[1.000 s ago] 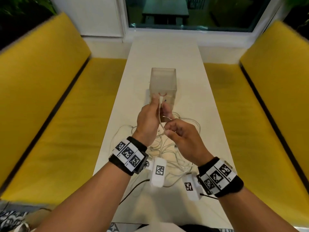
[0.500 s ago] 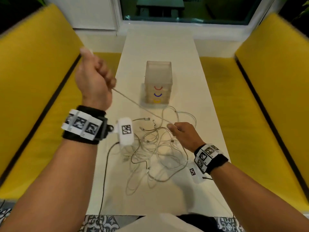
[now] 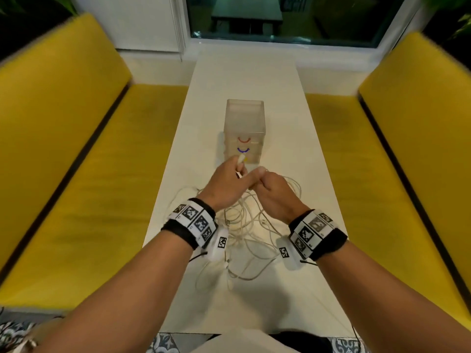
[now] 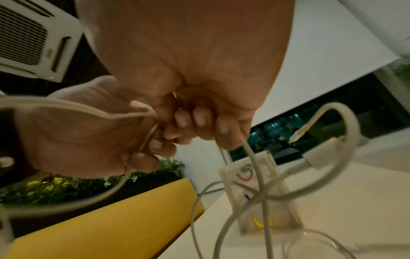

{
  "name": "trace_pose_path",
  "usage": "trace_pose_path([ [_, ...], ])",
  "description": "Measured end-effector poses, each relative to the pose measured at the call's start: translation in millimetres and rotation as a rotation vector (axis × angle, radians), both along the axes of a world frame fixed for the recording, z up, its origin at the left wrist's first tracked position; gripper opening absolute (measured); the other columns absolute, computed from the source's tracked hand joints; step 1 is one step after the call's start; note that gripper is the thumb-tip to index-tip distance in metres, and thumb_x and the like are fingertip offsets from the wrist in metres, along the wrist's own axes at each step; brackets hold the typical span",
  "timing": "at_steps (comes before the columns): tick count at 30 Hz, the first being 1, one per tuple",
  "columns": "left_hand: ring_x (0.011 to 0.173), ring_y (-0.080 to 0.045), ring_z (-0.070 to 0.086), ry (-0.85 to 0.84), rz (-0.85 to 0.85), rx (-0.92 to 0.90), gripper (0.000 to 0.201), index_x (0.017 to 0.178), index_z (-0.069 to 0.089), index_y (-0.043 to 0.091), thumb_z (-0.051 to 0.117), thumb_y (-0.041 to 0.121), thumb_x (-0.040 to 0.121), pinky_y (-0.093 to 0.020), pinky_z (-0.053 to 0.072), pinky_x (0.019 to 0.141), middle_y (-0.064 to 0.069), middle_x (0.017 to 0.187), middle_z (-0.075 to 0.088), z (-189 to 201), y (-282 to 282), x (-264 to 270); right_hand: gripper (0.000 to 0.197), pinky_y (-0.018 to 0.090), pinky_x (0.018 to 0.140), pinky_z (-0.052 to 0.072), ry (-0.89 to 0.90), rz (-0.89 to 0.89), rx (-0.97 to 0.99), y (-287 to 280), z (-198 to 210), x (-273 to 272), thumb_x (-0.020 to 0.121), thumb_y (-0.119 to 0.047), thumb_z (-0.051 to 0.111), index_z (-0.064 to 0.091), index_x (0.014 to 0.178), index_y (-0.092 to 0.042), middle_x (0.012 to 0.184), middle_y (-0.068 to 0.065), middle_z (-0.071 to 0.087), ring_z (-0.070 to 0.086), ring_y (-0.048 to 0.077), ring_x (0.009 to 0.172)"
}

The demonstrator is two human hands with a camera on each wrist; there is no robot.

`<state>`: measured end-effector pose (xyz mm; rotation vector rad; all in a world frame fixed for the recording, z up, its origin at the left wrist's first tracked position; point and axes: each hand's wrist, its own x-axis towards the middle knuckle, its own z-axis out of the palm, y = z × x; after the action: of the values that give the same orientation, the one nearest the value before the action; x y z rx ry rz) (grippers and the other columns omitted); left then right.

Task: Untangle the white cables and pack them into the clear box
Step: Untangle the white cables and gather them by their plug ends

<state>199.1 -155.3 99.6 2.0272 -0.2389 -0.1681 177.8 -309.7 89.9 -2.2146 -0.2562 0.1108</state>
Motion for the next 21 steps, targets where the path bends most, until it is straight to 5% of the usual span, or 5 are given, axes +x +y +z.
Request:
trace_pose_path([
  [2, 0.061, -0.010, 0.038, 0.006, -0.027, 0.007, 0.049, 0.075, 0.040, 0.020, 0.056, 0.065, 0.086, -0.027, 0.035, 0.059, 0.006, 0.070, 0.042, -3.1, -3.9, 3.5, 0.030, 0.024, 0.064, 0.043, -0.033, 0.025, -0.070, 4.0, 10.2, 0.1, 0.102, -0.013, 0.039, 0.059, 0.084, -0.025, 0.078, -0.008, 0.063, 0.057, 0.008, 0.071],
  [4, 0.059, -0.012, 0.047, -0.008, -0.073, 0.021, 0.045, 0.074, 0.046, 0.016, 0.051, 0.055, 0.095, -0.029, 0.040, 0.060, 0.004, 0.065, 0.050, 0.2, -3.5, 8.2, 0.028, 0.033, 0.073, 0.049, -0.062, 0.016, -0.071, 5.8, 11.1, 2.4, 0.101, -0.010, 0.038, 0.066, 0.097, -0.012, 0.088, 0.000, 0.069, 0.063, 0.017, 0.080],
  [8, 0.053, -0.013, 0.060, -0.045, -0.144, 0.094, 0.039, 0.079, 0.054, 0.008, 0.050, 0.038, 0.104, -0.025, 0.046, 0.057, -0.004, 0.064, 0.068, 5.1, 4.6, 14.1, 0.029, 0.037, 0.075, 0.052, -0.087, -0.014, -0.010, 12.6, 7.6, 1.5, 0.097, -0.012, 0.038, 0.066, 0.088, -0.009, 0.082, 0.003, 0.071, 0.064, 0.019, 0.078],
  [12, 0.053, -0.009, 0.041, -0.098, -0.088, 0.078, 0.035, 0.071, 0.039, 0.019, 0.057, 0.020, 0.101, -0.025, 0.036, 0.056, 0.003, 0.062, 0.044, 4.7, 9.1, 16.5, 0.024, 0.032, 0.057, 0.040, -0.054, -0.061, -0.044, 17.6, 0.4, 3.8, 0.093, -0.022, 0.047, 0.054, 0.070, -0.021, 0.063, -0.009, 0.057, 0.050, 0.010, 0.058],
  [21, 0.052, -0.015, 0.033, -0.265, 0.279, -0.509, 0.036, 0.073, 0.035, 0.022, 0.056, 0.013, 0.100, -0.032, 0.032, 0.049, -0.005, 0.060, 0.036, 61.5, 38.7, 20.3, 0.048, 0.022, 0.050, 0.025, 0.142, -0.096, 0.195, -6.7, -46.2, -7.0, 0.098, -0.032, 0.060, 0.034, 0.061, -0.015, 0.058, -0.001, 0.027, 0.025, 0.010, 0.051],
])
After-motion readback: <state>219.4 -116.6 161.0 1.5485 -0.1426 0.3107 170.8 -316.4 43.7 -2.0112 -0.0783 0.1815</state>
